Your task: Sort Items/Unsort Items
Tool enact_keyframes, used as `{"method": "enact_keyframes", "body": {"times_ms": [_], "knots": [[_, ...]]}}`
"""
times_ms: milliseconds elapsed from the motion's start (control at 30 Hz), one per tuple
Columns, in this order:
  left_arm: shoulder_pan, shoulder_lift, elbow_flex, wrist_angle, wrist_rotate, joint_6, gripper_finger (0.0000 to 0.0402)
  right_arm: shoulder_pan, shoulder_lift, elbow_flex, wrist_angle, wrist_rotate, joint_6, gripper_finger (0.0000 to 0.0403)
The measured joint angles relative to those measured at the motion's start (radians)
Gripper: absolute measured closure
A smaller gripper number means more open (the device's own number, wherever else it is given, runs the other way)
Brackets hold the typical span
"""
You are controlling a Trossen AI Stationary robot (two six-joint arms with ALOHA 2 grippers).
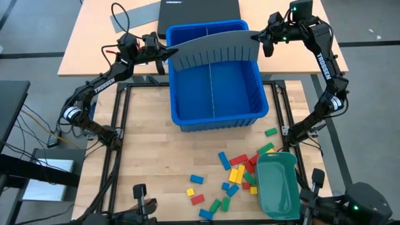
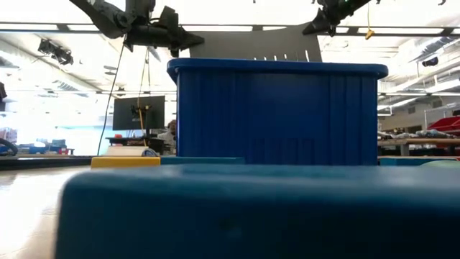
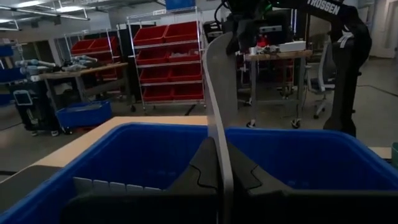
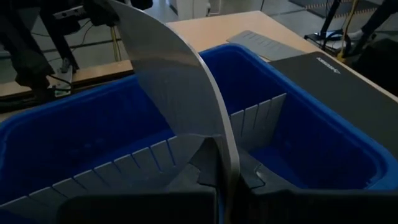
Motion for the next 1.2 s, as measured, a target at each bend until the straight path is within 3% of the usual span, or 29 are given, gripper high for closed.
{"method": "enact_keyframes", "body": {"times_ms": [233,400,1200], "knots": [[0.029,0.000,0.052,-0.052,0.055,-0.019,0.0399,0.000,-0.001,-0.020,0.011,-0.017,0.009,0.0402],[0.034,-0.005,0.052,-0.150,0.061,0.055,0.0399,0.000,-0.001,-0.070,0.010,-0.028,0.016,0.0402],[0.042,0.001,0.045,-0.147,0.024,0.079,0.0400,-0.026,-0.010,-0.077,0.012,-0.037,0.007,0.0403]]}}
